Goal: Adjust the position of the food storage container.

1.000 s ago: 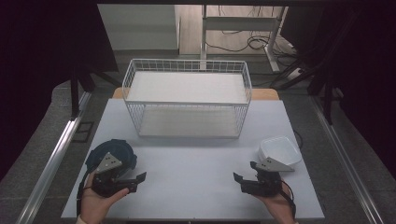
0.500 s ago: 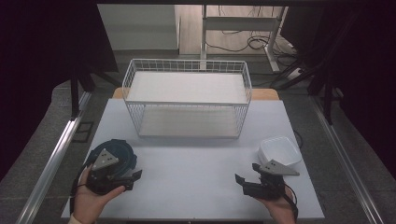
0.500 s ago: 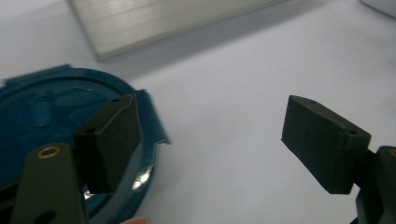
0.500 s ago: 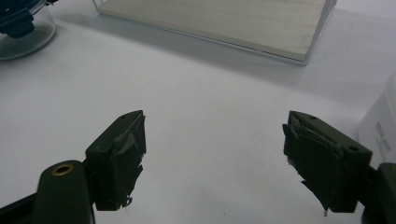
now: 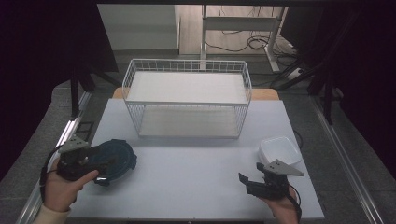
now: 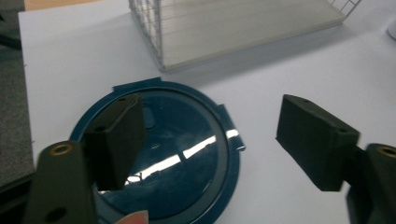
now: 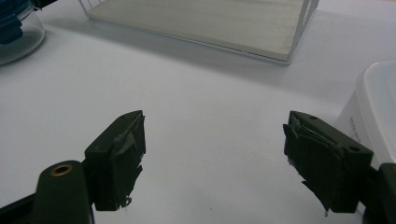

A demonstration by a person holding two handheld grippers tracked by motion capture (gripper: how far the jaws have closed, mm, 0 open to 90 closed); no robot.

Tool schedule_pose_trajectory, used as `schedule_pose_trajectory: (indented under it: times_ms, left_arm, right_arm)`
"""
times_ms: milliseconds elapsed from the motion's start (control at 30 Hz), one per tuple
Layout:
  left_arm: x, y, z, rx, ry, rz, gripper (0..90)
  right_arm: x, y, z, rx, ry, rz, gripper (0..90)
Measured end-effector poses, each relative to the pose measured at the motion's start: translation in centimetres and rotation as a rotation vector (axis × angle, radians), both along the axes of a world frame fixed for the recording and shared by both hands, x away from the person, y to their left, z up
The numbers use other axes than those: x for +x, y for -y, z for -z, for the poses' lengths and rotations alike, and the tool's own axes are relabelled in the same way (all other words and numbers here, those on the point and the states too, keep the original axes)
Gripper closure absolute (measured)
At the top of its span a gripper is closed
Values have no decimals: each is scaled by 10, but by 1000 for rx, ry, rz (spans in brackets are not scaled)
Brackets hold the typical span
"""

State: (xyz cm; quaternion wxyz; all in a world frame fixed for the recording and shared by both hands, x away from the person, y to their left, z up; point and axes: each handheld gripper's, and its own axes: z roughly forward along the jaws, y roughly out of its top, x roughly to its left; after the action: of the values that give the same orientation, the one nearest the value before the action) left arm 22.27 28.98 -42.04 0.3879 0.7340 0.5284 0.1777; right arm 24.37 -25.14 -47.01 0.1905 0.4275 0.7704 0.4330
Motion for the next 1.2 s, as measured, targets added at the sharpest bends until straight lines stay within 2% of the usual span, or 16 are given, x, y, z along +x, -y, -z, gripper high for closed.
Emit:
schedule_pose_trajectory:
  times_ms: [133,233,267,333,400,500,533,767,933,1000,1133,1200]
  left_arm:
    - [5,-16,2,-7,-35,-18,372]
    - [8,-20,3,4,-50,-32,475]
    - [12,-27,7,25,-63,-56,516]
    - [15,-32,9,30,-75,-72,567]
    - [20,-43,17,19,-93,-101,596]
    - [23,-50,22,19,-101,-118,629]
    - [26,-57,26,17,-122,-125,660]
    - [38,-75,41,30,-186,-144,837]
    - [44,-86,49,61,-219,-175,895]
    - [44,-87,51,62,-227,-176,900]
    - [45,-90,64,50,-273,-169,900]
    - [45,-90,67,49,-276,-168,900]
  right_arm:
    - [0,0,-1,-8,3,-4,200]
    - [0,2,-1,-3,4,0,200]
    - [0,2,-2,-4,4,1,200]
    - [0,2,-2,-4,5,1,200]
    - [0,2,-1,-8,5,-1,200]
    - [0,1,0,-14,-1,0,199]
    - [-1,0,0,-18,0,-3,198]
    - [-1,-2,2,-31,-5,-6,196]
    - [-1,-3,2,-35,-7,-4,194]
    - [-1,-3,2,-33,-7,-5,194]
    - [-1,-3,3,-38,-7,-1,194]
    - [-1,-3,3,-40,-9,0,194]
